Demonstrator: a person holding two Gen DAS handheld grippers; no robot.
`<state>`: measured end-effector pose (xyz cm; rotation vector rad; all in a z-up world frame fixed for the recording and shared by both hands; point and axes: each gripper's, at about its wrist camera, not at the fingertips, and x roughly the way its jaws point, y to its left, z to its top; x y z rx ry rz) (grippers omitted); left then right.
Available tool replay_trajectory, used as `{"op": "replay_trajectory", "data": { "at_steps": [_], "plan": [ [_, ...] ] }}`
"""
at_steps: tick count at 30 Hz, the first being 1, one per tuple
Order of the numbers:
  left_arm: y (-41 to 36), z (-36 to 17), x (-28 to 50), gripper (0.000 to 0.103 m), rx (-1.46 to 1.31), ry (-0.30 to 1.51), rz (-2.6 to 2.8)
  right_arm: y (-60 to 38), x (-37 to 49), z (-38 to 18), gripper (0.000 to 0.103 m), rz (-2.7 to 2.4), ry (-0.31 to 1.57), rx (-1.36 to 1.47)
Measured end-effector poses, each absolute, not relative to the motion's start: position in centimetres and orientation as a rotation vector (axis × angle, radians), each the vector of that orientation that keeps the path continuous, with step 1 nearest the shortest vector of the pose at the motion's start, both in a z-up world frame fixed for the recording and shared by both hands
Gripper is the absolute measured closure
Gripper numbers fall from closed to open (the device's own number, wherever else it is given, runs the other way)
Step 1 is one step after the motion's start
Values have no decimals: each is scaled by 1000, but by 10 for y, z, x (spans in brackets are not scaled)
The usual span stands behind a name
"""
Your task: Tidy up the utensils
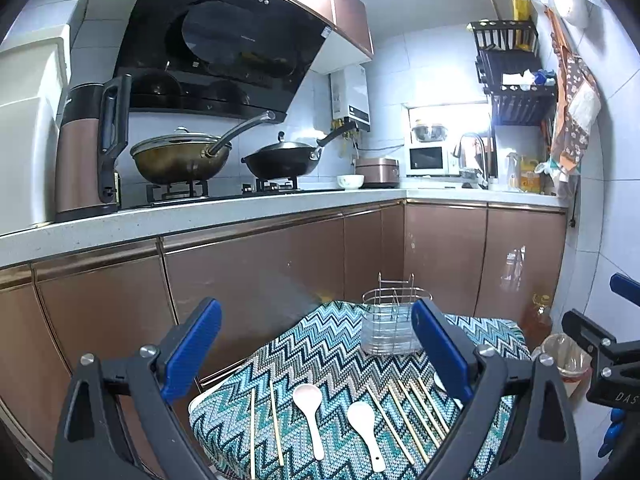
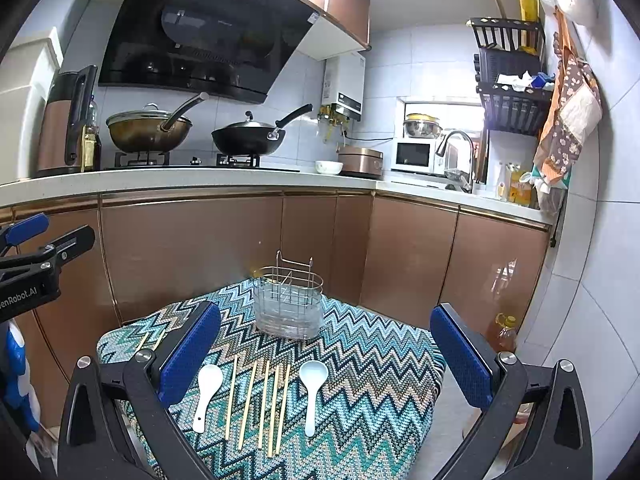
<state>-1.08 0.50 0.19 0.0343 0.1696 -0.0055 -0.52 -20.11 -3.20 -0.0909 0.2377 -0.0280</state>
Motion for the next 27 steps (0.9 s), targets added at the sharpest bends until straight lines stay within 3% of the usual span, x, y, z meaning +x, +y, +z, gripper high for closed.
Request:
{"op": "replay_trajectory", "data": {
  "at_steps": [27],
  "plan": [
    [7, 6, -21, 7, 42, 125, 0, -200, -9, -32, 0, -46, 228, -108]
  ]
}}
